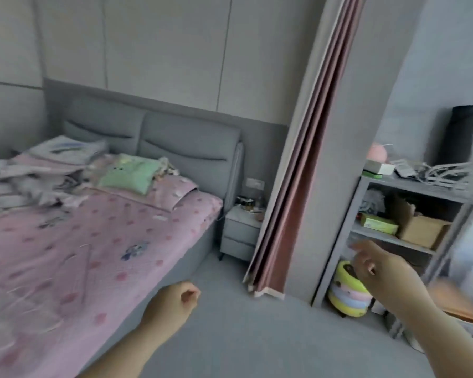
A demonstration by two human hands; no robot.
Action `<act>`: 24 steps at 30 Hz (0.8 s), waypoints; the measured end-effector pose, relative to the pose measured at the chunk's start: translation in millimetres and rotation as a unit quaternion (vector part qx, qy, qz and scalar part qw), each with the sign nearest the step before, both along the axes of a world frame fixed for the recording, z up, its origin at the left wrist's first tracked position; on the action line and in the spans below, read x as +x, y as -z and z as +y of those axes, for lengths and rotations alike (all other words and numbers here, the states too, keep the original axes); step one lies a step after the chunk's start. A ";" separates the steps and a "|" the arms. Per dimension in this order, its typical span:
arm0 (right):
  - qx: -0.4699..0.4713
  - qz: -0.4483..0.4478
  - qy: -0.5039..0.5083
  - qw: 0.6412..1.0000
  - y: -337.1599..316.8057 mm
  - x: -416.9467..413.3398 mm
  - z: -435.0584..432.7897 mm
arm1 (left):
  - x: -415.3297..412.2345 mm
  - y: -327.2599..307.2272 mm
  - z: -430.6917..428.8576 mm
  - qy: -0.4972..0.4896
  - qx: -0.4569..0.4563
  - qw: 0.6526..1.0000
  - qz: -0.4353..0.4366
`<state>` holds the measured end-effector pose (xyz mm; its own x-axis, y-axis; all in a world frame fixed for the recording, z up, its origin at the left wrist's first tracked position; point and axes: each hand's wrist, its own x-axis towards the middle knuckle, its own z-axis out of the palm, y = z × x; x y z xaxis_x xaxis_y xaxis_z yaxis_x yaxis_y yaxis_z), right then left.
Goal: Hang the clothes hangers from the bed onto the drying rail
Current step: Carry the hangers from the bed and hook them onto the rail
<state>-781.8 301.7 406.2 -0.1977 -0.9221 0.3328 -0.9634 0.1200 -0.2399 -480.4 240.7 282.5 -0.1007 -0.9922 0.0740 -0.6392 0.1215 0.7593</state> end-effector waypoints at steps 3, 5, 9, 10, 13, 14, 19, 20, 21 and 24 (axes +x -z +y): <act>0.054 -0.015 -0.073 0.996 51.7 77.2 -49.0 | 94.6 40.3 -1.5 -0.092 0.057 0.994 -0.030; 0.096 -0.028 -0.122 0.987 84.1 127.3 -75.8 | 145.1 61.7 3.4 -0.138 0.085 0.986 -0.040; 0.180 -0.015 -0.199 0.963 144.7 218.8 -120.5 | 224.0 99.4 20.1 -0.230 0.120 0.964 -0.051; 0.201 -0.016 -0.218 0.955 158.9 239.7 -130.1 | 239.1 109.0 24.0 -0.256 0.122 0.958 -0.048; 0.259 -0.019 -0.261 0.930 195.1 296.6 -155.2 | 273.5 137.3 28.6 -0.313 0.135 0.938 -0.059; 0.281 -0.017 -0.274 0.920 205.5 313.5 -163.6 | 282.1 147.2 27.2 -0.322 0.144 0.933 -0.064; 0.362 -0.008 -0.321 0.875 251.2 383.9 -221.4 | 317.5 186.1 -4.9 -0.343 0.205 0.912 -0.094; 0.370 -0.009 -0.331 0.868 258.6 396.7 -235.7 | 324.4 191.8 -14.4 -0.349 0.218 0.906 -0.097; 0.380 -0.011 -0.337 0.861 265.8 409.8 -249.6 | 331.3 195.9 -22.7 -0.357 0.229 0.900 -0.098; 0.412 -0.014 -0.353 0.840 287.6 442.1 -301.4 | 353.3 211.2 -57.7 -0.371 0.251 0.885 -0.125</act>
<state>-339.7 0.3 118.5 0.4973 -0.7282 -0.4715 -0.8600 -0.3422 -0.3786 -127.1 183.0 71.3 0.6407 -0.6939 -0.3286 -0.5573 -0.7147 0.4227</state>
